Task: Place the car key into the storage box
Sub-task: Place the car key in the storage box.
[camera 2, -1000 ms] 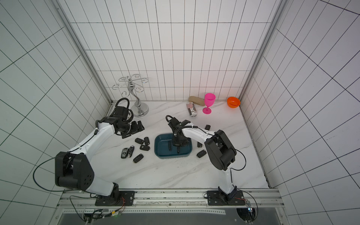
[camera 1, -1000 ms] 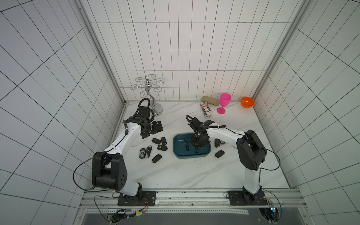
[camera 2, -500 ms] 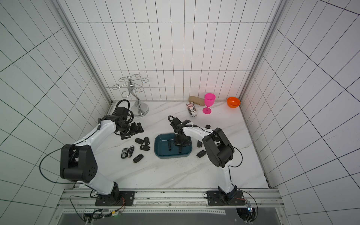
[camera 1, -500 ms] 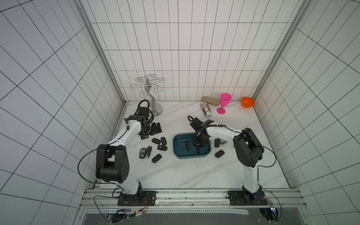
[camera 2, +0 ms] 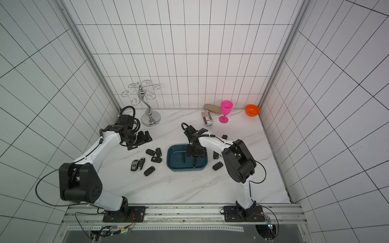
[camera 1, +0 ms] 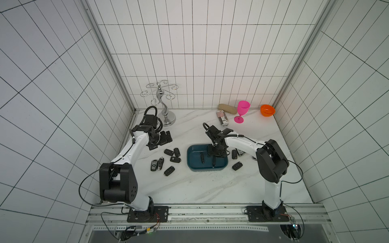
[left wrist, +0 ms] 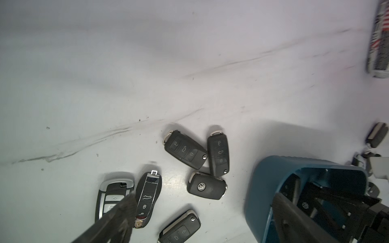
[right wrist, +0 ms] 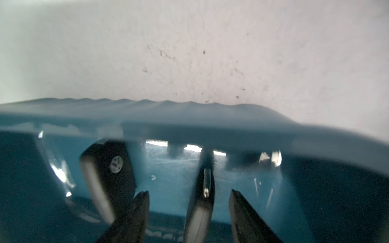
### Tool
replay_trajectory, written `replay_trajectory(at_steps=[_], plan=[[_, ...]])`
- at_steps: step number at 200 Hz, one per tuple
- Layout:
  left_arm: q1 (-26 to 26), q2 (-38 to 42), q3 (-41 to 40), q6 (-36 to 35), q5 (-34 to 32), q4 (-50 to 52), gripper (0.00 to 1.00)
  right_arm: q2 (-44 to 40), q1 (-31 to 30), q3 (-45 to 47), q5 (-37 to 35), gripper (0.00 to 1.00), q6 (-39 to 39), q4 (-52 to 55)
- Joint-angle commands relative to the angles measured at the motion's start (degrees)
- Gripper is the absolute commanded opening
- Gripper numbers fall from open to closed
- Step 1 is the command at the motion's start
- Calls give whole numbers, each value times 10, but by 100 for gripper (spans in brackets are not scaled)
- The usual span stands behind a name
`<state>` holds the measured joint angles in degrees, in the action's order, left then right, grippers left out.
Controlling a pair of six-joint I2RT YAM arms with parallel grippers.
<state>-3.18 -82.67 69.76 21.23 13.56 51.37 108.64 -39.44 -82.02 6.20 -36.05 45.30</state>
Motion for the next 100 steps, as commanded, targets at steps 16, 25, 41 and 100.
replay_trajectory(at_steps=[16,25,41,100], plan=[[-29,159,-68,29,-72,-152,97,-122,-38,-40,-64,97,59,18],[-22,164,-74,42,-81,-147,97,-148,-48,-39,-70,99,80,9],[-16,121,-49,33,-99,-86,97,-193,-58,-33,-79,99,104,1],[-13,41,-8,-1,-159,9,98,-287,-58,-70,-218,97,176,202]])
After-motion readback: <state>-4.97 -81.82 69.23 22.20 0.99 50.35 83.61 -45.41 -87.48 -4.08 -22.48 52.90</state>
